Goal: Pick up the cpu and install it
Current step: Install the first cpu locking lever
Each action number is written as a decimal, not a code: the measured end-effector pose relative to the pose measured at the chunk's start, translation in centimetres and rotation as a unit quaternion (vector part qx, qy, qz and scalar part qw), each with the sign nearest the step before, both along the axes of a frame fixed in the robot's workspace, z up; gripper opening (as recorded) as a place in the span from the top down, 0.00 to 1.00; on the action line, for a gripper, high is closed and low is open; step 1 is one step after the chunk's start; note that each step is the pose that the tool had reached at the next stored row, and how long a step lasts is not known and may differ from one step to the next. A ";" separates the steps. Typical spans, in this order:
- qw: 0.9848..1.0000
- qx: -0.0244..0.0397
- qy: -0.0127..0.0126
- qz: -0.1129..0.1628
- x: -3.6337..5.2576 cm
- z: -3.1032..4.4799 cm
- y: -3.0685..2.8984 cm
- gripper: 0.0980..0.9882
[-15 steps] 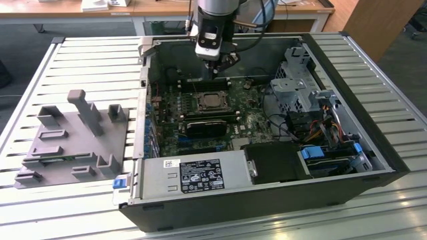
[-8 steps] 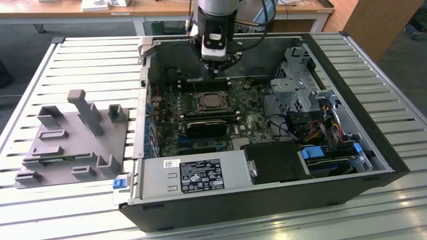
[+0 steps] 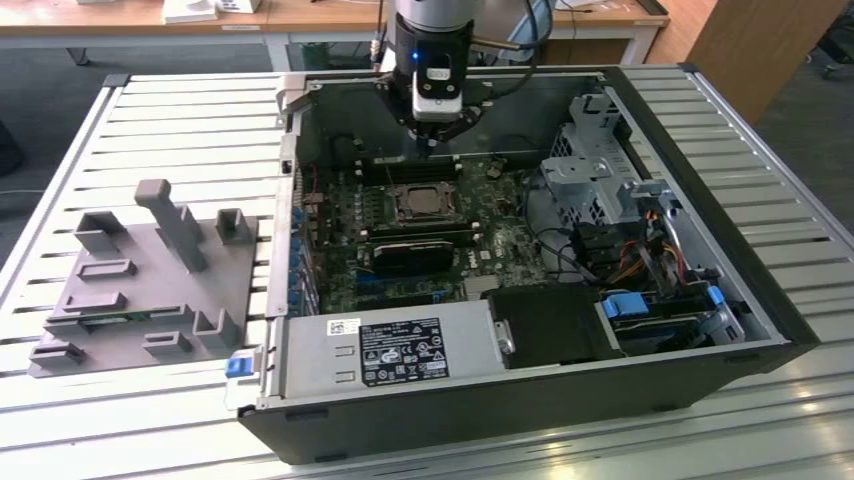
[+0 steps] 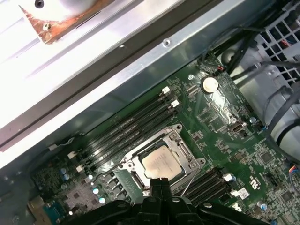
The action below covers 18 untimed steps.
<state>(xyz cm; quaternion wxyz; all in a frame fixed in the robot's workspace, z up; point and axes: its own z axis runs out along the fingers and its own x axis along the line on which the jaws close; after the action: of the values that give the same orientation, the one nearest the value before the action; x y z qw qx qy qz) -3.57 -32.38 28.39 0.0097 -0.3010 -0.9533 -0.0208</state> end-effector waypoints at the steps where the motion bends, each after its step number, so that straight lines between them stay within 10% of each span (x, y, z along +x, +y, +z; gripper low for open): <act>1: 1.000 0.000 0.000 0.006 0.00 0.00 0.00 0.99; 10: 0.996 0.000 0.000 0.087 0.00 -0.09 0.00 0.99; 18: 0.987 0.000 0.000 0.159 0.00 -0.20 0.00 0.99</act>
<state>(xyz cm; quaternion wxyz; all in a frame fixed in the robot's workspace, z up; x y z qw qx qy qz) -3.57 -32.38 28.19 0.0129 -0.1452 -0.9891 -0.0190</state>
